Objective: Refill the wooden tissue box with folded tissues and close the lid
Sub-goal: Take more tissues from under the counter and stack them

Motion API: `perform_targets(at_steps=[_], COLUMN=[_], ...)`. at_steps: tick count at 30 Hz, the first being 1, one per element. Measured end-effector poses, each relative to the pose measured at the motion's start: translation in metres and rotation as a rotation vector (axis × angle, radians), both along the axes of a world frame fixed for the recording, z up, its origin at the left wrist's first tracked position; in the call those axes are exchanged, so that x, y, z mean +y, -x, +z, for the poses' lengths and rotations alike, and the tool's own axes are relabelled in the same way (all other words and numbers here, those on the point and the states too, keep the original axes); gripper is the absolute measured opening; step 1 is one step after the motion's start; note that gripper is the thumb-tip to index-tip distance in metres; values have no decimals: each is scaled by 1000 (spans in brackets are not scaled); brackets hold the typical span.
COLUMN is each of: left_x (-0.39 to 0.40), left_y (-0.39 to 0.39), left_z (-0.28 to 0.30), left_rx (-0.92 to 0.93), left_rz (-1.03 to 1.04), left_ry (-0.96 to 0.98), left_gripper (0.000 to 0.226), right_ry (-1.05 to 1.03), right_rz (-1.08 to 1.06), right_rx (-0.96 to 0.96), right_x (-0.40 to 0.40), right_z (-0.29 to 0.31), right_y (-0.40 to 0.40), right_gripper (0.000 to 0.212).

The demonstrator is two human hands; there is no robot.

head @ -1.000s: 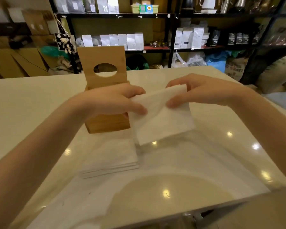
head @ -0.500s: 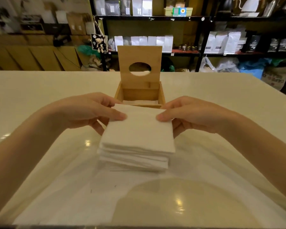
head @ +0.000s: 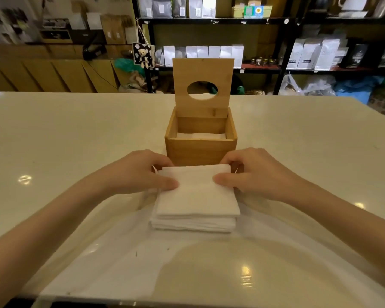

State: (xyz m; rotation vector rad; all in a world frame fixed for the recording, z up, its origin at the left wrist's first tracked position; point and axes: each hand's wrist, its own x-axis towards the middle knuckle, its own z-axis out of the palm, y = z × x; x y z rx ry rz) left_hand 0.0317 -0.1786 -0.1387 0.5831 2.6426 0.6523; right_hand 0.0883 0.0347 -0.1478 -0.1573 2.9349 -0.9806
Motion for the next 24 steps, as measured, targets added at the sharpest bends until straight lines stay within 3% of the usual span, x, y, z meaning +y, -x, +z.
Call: perform_targets(at_steps=[6,10,14,16,18,24], left_x=[-18,-26,-25,-25,-25,-21], left_y=[7,10,8,6,4,3], left_z=[-4,-9,-18,-22,-25,-25], left_rx=[-43,-106,-98,-77,-70,-131], left_rz=[-27,-22,-63,-89,-90,-47], left_ry=[61,33,27,23,-27,-94], left_gripper=[71,78,88,102,97,83], right_ry=[-254,-249,-132,-122,-128,-74], right_rz=[-44,-4,44,59,44,16], right_rx=[0,-43,-57,-52,-70,-120], right_x=[13,14,8,8,7,4], right_z=[-10,-21,-30,-33,-30,-23], right_y=[-6,-7,-12,-14,-15,-15], right_gripper=[58,86,74,83,85,63])
